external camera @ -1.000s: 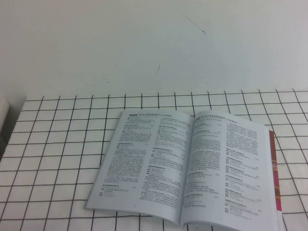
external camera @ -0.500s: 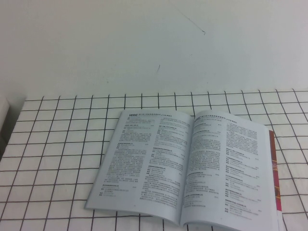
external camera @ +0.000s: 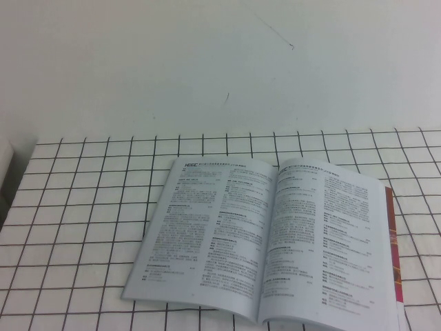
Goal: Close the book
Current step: 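Close the open booklet and leave it lying on the table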
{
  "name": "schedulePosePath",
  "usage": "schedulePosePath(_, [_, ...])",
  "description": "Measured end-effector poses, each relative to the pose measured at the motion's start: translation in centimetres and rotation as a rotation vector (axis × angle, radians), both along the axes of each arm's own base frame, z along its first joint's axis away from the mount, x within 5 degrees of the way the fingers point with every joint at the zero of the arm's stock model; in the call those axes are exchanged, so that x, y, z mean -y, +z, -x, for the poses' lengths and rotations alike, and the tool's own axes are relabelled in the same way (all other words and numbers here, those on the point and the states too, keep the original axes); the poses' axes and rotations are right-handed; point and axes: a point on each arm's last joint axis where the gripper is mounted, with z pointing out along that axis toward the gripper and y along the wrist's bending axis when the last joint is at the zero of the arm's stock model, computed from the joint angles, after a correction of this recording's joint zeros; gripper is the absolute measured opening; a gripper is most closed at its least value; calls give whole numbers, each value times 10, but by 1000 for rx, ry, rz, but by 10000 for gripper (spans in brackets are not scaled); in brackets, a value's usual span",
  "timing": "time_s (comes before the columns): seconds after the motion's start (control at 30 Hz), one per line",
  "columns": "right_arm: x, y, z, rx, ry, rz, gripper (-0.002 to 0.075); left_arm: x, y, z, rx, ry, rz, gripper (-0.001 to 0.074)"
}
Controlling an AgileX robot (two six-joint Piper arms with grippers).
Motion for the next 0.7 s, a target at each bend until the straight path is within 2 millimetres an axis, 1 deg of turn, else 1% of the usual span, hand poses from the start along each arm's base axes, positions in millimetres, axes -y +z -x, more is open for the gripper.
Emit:
schedulePosePath(0.1, [-1, 12, -13, -171, 5, -31, -3, -1, 14, -10, -155, 3, -7, -3])
schedulePosePath(0.17, [-2, 18, -25, -287, 15, 4, -3, 0, 20, -20, -244, -7, 11, -4])
schedulePosePath(0.27, [-5, 22, -50, -460, 57, 81, -3, 2, 32, -35, -340, -53, 59, -4])
schedulePosePath(0.4, [-13, 15, -94, -643, 169, 142, -3, 11, 40, -56, -444, -150, -17, -4])
schedulePosePath(0.43, [-15, 16, -101, -660, 194, 137, -3, 13, 40, -60, -476, -181, -34, -4])
schedulePosePath(0.47, [-18, 12, -115, -699, 239, 148, -3, 16, 41, -65, -512, -221, -51, -4])
schedulePosePath(0.53, [-23, 10, -137, -737, 311, 161, -3, 23, 41, -76, -581, -313, -66, -4])
schedulePosePath(0.6, [-30, 3, -161, -776, 395, 166, -3, 32, 42, -84, -635, -410, -89, -4])
schedulePosePath(0.7, [-40, -7, -188, -795, 502, 172, -3, 40, 40, -98, -695, -508, -115, -4])
